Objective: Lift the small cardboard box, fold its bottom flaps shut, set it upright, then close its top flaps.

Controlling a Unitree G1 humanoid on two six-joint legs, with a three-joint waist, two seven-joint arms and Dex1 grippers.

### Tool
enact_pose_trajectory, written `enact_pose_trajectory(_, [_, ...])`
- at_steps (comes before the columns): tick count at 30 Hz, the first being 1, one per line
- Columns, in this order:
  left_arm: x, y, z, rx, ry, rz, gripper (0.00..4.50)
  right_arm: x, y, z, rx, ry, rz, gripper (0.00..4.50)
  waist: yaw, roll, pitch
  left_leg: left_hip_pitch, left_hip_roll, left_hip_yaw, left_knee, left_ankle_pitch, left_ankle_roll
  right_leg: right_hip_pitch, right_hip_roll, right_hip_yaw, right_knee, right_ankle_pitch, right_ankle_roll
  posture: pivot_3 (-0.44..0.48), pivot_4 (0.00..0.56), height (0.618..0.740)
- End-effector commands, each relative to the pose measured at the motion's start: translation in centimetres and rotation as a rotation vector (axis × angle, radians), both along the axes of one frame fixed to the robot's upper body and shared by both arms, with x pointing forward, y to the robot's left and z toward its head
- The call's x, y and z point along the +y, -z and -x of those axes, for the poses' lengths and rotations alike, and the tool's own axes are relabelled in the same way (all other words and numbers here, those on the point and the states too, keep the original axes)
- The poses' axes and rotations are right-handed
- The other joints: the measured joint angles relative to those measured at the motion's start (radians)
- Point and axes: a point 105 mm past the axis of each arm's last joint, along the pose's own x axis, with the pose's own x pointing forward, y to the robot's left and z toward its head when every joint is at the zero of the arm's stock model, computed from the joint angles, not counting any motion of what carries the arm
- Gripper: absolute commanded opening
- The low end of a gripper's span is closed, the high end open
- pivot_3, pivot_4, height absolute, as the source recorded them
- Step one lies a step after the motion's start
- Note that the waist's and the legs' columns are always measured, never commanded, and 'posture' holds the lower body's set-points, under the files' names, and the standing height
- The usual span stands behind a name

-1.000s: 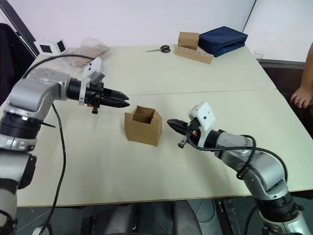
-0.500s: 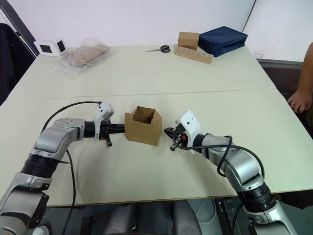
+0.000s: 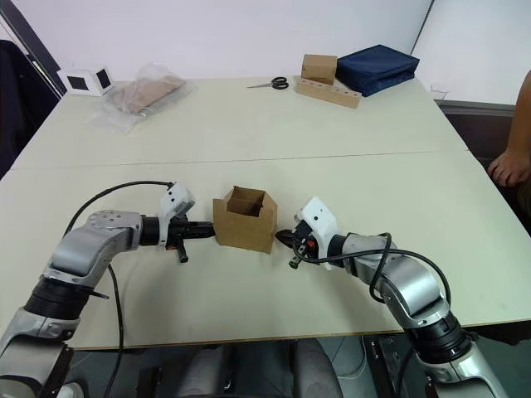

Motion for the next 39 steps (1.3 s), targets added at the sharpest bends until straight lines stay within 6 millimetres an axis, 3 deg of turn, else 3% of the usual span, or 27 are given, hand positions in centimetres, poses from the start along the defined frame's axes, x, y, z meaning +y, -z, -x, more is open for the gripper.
enact_pose_trajectory(1, [2.0,-6.0,0.5,-0.124,0.029,0.069,0.03,-2.0,-4.9,-1.0,-0.172,0.036,-0.048,0.00,0.000,0.000,0.000,-0.001,0.000,0.000,0.000,0.000,0.000,-0.001,0.000,0.000,0.000,0.000,0.000,0.000,0.150,0.740])
enact_pose_trajectory(6, [1.4,-8.9,0.1,-0.190,0.062,0.181,0.03,-1.6,-6.7,-0.8,-0.182,0.008,-0.166,0.00,0.002,0.000,0.000,0.001,0.000,0.000,0.000,0.000,0.000,0.001,0.000,0.000,0.000,0.000,0.000,0.000,0.150,0.740])
enact_pose_trajectory(13, [-0.5,-9.3,-0.9,-0.198,0.113,0.232,0.03,0.0,-7.1,-0.5,-0.156,-0.068,-0.255,0.00,-0.001,0.000,0.000,0.001,0.000,0.000,0.000,0.000,0.000,0.001,0.000,0.000,0.000,0.000,0.000,0.000,0.150,0.740])
enact_pose_trajectory(20, [-2.4,-5.9,-0.8,-0.108,0.170,0.194,0.03,1.7,-4.8,-1.6,-0.091,-0.096,-0.294,0.00,-0.003,0.000,0.000,0.001,0.000,0.000,0.000,0.000,0.000,0.001,0.000,0.000,0.000,0.000,0.000,0.000,0.150,0.740])
enact_pose_trajectory(30, [-1.8,-1.4,-0.1,-0.026,0.138,0.135,0.03,1.4,0.2,-1.2,-0.028,-0.115,-0.123,0.00,-0.003,0.001,-0.011,0.003,0.000,0.000,0.000,0.000,0.000,0.003,0.000,0.000,0.000,0.000,0.000,0.000,0.150,0.740])
enact_pose_trajectory(35, [-1.7,-1.1,0.1,-0.023,0.128,0.131,0.03,1.4,0.2,-1.2,-0.034,-0.116,-0.127,0.00,-0.003,0.003,-0.016,0.010,0.000,0.000,-0.001,0.000,0.000,0.010,0.000,0.000,-0.001,0.000,0.000,0.000,0.150,0.740])
enact_pose_trajectory(39, [-1.7,-2.3,-0.1,-0.052,0.113,0.168,0.03,1.6,-0.8,-1.4,-0.062,-0.116,-0.147,0.00,-0.003,0.003,-0.016,0.019,0.000,0.000,-0.004,-0.001,0.001,0.018,0.000,0.000,-0.003,0.000,0.000,0.000,0.150,0.740])
